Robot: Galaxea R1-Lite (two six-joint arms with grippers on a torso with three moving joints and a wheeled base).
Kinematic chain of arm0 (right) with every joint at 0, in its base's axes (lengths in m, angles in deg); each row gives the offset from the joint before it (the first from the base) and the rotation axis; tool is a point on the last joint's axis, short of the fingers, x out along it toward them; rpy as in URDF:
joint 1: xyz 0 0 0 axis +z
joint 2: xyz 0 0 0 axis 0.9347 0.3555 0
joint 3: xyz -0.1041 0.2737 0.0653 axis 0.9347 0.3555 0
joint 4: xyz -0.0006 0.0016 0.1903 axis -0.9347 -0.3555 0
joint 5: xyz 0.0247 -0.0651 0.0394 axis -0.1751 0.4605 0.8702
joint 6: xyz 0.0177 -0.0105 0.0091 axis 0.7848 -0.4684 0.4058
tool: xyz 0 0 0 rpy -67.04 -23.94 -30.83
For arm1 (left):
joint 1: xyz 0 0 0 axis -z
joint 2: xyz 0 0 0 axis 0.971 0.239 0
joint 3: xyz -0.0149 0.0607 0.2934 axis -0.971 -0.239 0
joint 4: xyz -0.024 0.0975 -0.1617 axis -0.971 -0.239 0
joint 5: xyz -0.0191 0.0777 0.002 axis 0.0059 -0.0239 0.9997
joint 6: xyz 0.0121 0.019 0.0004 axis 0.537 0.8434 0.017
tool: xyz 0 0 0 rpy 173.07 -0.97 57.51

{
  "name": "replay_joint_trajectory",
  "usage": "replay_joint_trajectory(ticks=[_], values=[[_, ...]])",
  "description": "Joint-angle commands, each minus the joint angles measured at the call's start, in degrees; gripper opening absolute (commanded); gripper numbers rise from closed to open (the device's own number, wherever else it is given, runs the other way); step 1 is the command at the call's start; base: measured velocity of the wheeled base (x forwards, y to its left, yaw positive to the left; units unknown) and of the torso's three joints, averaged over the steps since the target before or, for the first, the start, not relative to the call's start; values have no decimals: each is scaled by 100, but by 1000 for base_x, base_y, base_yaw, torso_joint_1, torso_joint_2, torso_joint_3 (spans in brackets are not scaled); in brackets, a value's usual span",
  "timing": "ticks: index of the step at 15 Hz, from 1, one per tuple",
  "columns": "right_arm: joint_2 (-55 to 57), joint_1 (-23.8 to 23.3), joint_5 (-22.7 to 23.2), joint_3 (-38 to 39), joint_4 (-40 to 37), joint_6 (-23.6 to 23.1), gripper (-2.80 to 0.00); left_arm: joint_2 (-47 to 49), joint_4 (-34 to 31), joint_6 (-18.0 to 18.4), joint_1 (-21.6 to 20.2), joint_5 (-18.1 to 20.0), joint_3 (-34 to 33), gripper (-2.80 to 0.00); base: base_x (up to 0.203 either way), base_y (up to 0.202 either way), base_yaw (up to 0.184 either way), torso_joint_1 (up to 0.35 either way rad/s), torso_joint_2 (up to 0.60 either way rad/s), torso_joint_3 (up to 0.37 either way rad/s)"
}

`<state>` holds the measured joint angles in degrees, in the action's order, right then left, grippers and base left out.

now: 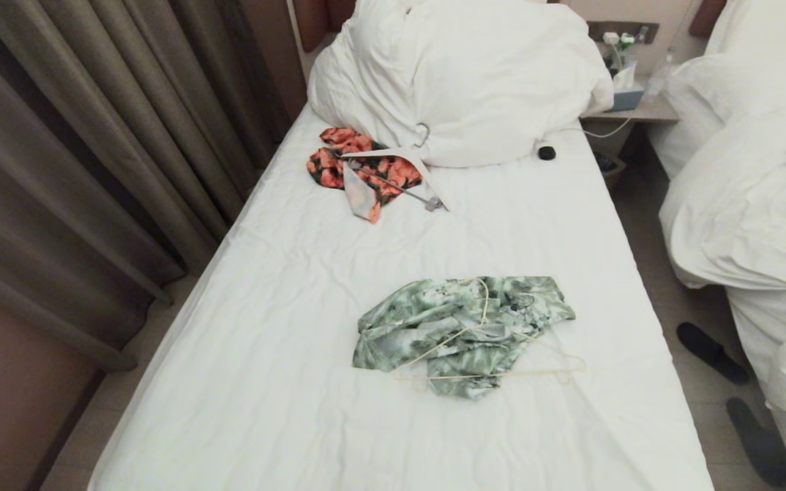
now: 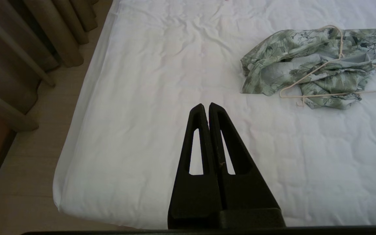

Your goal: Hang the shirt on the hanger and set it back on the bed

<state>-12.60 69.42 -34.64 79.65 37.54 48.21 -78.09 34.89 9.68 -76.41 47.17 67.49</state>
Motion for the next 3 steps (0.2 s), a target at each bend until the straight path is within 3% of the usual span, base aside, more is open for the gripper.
replay_joint_trajectory(ticks=[1,3], values=[[11,2,1,-1,1,-2,-280,11,0,3,-3,1,0,-280,0,0,0,0,0,0],[11,2,1,-1,1,7,-280,11,0,3,-3,1,0,-280,0,0,0,0,0,0]])
